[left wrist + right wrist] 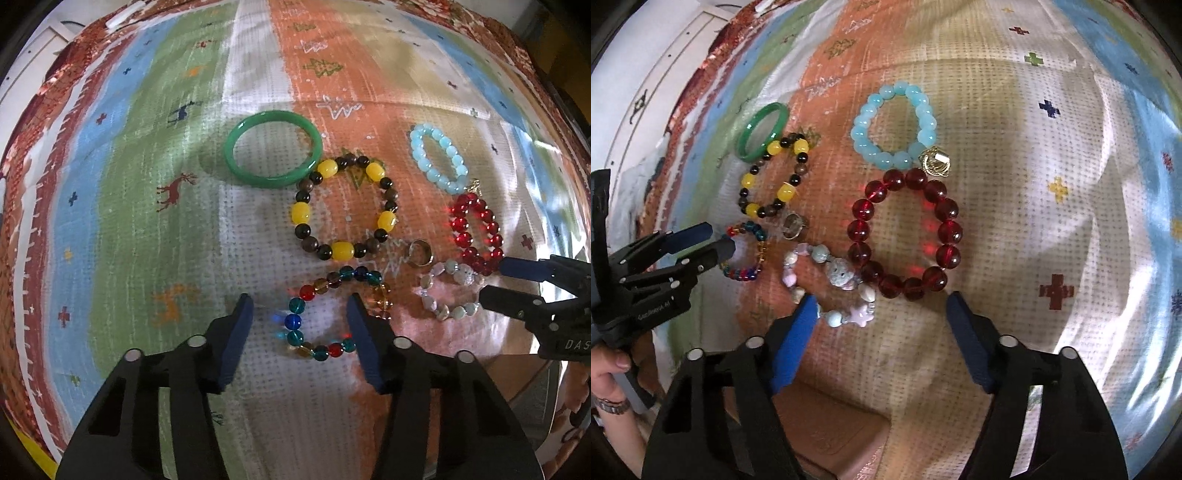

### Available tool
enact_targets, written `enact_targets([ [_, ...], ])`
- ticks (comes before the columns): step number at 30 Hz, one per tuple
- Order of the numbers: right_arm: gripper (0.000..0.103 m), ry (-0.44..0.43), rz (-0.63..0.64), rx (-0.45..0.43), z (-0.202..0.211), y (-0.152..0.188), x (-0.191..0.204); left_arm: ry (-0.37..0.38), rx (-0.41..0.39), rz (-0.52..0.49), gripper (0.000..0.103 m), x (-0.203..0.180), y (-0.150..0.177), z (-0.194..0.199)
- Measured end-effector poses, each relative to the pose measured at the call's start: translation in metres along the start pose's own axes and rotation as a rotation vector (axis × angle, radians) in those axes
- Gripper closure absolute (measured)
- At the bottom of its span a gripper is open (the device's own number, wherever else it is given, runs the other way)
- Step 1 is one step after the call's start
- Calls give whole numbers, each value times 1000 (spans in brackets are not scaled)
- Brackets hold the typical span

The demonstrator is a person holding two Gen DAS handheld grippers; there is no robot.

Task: Organize jewelry
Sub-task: 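Grasp the multicolour bead bracelet with the left tool while the right tool grasps the white bracelet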

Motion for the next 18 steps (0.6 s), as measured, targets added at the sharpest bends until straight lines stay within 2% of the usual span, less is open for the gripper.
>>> enact_targets([
  [5,50,32,4,6,-2,-2,-1,-27,8,-19,56,-3,-5,-7],
  [8,56,49,6,7,-3,-2,0,-74,1,-43,61,-8,-6,-11],
  [11,71,48,6,7,-4,-2,-1,-90,-2,-80,79,-18,-5,-13],
  [12,77,42,7,8,-4,-1,-2,-93,-2,-83,90,-20,-4,-14],
  [13,81,35,10,12,-5,0,-3,-99,-2,-85,93,-21,-4,-14],
  [15,87,39,18,13,-5,1,-3,-106,-6,-89,94,-25,-4,-14],
  [18,90,50,21,9,-5,3,-2,-114,-8,-90,94,-27,-2,-14],
])
Point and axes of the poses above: each gripper's, at about its wrist camera, not at the fingertips, and z roughly against the way its jaws point, x to its left, y to its underside, the point moved 4 cm from there along -z, roughly the way its jaws point, and after that the axes turned 8 degrees about x, right-handed, at the moved point
